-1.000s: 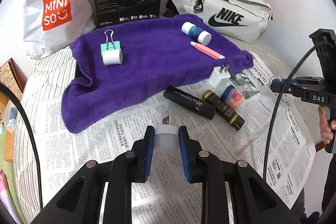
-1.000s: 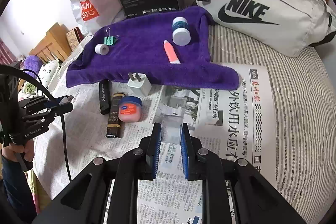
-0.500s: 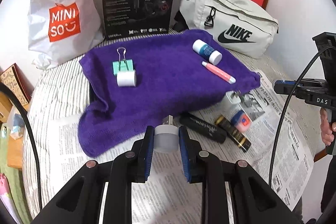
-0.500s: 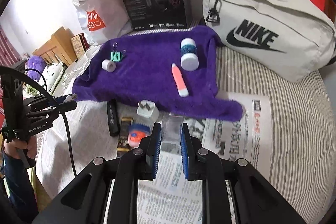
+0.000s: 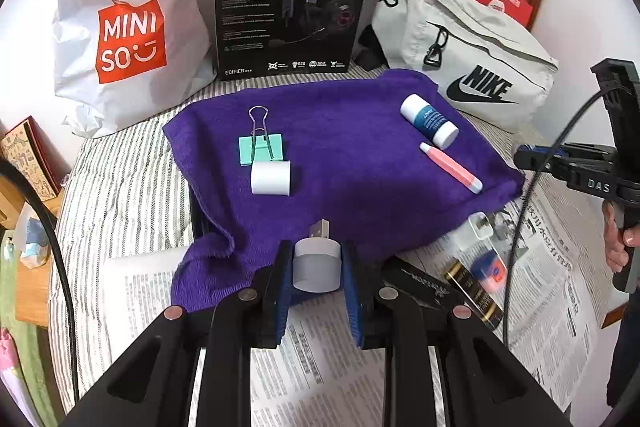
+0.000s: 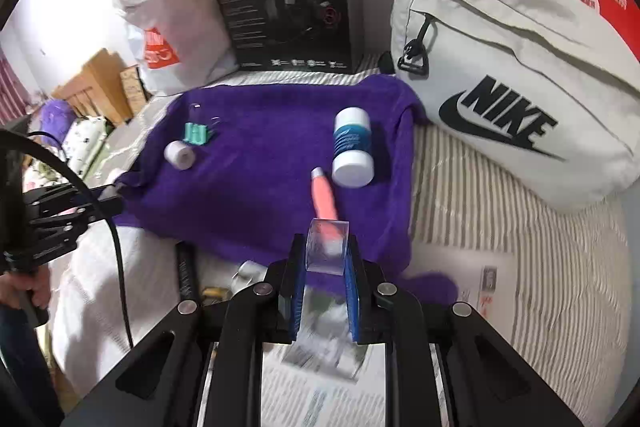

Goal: Organize rigid objects
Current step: 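Carry the white cap to the towel with the left tool while the right carries the cup, then open the left tool releasing the white cap while the right tool releases the clear cup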

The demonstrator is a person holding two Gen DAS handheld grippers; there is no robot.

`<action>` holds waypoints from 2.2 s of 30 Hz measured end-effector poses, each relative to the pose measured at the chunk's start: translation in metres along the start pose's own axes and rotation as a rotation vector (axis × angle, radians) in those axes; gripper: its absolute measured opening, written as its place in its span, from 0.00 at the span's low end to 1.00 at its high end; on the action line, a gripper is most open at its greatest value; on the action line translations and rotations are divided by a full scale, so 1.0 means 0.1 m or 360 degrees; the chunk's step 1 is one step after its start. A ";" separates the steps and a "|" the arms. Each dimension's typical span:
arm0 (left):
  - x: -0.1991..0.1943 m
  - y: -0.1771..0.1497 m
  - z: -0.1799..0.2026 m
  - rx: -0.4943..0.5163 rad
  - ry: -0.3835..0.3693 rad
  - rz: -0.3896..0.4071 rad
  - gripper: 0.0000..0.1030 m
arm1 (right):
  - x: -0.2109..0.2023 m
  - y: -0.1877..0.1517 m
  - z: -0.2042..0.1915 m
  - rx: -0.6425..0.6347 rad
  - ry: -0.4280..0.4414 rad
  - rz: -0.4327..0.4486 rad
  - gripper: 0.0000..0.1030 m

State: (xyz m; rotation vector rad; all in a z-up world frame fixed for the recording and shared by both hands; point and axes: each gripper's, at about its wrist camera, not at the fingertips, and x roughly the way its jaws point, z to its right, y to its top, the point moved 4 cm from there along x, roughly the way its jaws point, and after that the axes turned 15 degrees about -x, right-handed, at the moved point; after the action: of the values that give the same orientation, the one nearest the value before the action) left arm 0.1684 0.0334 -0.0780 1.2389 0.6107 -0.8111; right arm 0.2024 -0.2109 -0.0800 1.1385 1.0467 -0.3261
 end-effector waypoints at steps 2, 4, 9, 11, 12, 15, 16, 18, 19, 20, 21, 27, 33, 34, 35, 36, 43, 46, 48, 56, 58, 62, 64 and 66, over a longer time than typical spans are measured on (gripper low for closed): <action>0.04 0.03 0.00 0.0000 0.0004 -0.0005 0.22 | 0.11 0.05 0.02 -0.0009 -0.0015 -0.0023 0.17; 0.07 0.04 -0.01 0.0001 0.0012 -0.0013 0.22 | 0.20 0.07 0.03 -0.0017 -0.0014 -0.0047 0.17; 0.17 0.07 -0.09 -0.0034 0.0017 -0.0045 0.22 | 0.41 0.07 0.05 -0.0036 -0.0030 -0.0100 0.17; 0.19 0.07 -0.10 -0.0036 0.0015 -0.0050 0.22 | 0.48 0.07 0.06 -0.0036 -0.0030 -0.0115 0.17; 0.21 0.08 -0.11 -0.0037 0.0015 -0.0054 0.22 | 0.52 0.07 0.07 -0.0038 -0.0031 -0.0125 0.17; 0.25 0.10 -0.12 -0.0043 0.0018 -0.0063 0.22 | 0.63 0.11 0.10 -0.0049 -0.0044 -0.0151 0.17; 0.25 0.11 -0.11 -0.0042 0.0017 -0.0064 0.22 | 0.65 0.12 0.10 -0.0053 -0.0049 -0.0159 0.17; 0.26 0.11 -0.10 -0.0031 0.0017 -0.0066 0.22 | 0.71 0.15 0.12 -0.0063 -0.0059 -0.0173 0.17; 0.27 0.12 -0.09 -0.0028 0.0016 -0.0067 0.22 | 0.74 0.16 0.12 -0.0073 -0.0061 -0.0184 0.17; 0.27 0.12 -0.08 -0.0023 0.0014 -0.0069 0.22 | 0.77 0.17 0.12 -0.0089 -0.0066 -0.0197 0.17; 0.28 0.12 -0.08 -0.0018 0.0013 -0.0072 0.22 | 0.80 0.18 0.13 -0.0103 -0.0082 -0.0205 0.17; 0.34 0.15 -0.09 -0.0021 0.0010 -0.0083 0.22 | 0.92 0.17 0.16 -0.0126 -0.0083 -0.0237 0.17; 0.40 0.19 -0.10 -0.0029 0.0032 -0.0093 0.22 | 0.92 0.17 0.16 -0.0133 -0.0051 -0.0223 0.17; 0.41 0.19 -0.10 -0.0029 0.0042 -0.0093 0.22 | 0.92 0.16 0.17 -0.0136 -0.0049 -0.0223 0.17; 0.43 0.20 -0.10 -0.0026 0.0055 -0.0098 0.22 | 0.92 0.16 0.17 -0.0136 -0.0046 -0.0224 0.17; 0.45 0.20 -0.11 -0.0021 0.0068 -0.0108 0.22 | 0.93 0.16 0.17 -0.0141 -0.0043 -0.0226 0.17; 0.56 0.21 -0.18 -0.0023 0.0118 -0.0136 0.22 | 0.93 0.15 0.16 -0.0175 -0.0024 -0.0243 0.18; 0.63 0.21 -0.21 -0.0002 0.0161 -0.0154 0.22 | 0.91 0.14 0.15 -0.0190 -0.0033 -0.0248 0.19; 0.69 0.21 -0.22 0.0010 0.0189 -0.0170 0.22 | 0.89 0.13 0.15 -0.0203 -0.0035 -0.0252 0.22; 0.79 0.22 -0.26 0.0020 0.0209 -0.0182 0.22 | 0.82 0.09 0.09 -0.0233 -0.0021 -0.0249 0.27; 0.80 0.22 -0.27 0.0028 0.0207 -0.0182 0.22 | 0.80 0.08 0.08 -0.0238 -0.0017 -0.0246 0.28; 0.80 0.22 -0.25 0.0053 0.0218 -0.0176 0.22 | 0.74 0.07 0.08 -0.0229 0.0000 -0.0231 0.29; 0.81 0.22 -0.26 0.0046 0.0213 -0.0179 0.22 | 0.70 0.06 0.09 -0.0219 0.0008 -0.0226 0.30; 0.79 0.22 -0.26 0.0043 0.0209 -0.0187 0.24 | 0.66 0.05 0.08 -0.0217 0.0011 -0.0220 0.33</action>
State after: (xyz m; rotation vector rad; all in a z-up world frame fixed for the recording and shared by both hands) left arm 0.2331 0.0456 -0.1340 1.2973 0.7868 -0.8420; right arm 0.2443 -0.1974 -0.1302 0.9485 1.1393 -0.3546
